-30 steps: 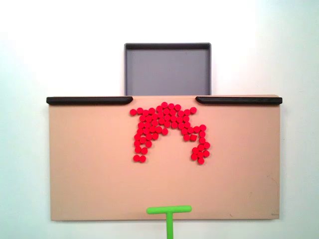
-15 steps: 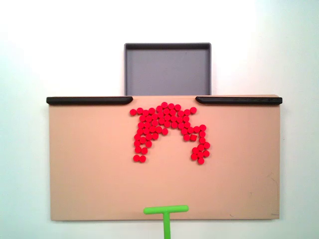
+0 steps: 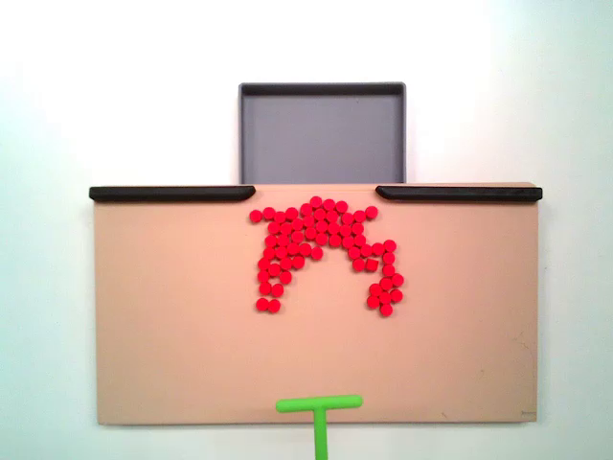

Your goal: Gather the right side granules

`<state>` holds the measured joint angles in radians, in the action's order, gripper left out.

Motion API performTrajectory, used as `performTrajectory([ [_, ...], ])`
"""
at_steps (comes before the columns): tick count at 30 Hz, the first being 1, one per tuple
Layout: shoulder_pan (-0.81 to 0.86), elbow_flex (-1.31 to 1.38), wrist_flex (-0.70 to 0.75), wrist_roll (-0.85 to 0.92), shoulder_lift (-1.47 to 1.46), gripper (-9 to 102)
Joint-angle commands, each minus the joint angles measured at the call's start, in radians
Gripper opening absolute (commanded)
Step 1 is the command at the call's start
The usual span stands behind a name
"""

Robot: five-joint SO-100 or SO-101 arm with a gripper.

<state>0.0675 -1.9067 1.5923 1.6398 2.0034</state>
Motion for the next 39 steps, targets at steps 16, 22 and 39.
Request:
performTrajectory([
  [16, -0.008, 0.006, -0.003, 0.002, 0.038, 0],
  [22, -0.011, 0.006, -0.003, -0.002, 0.037, 0],
  [39, 0.006, 0.02, -0.003, -0.009, 0.003, 0],
])
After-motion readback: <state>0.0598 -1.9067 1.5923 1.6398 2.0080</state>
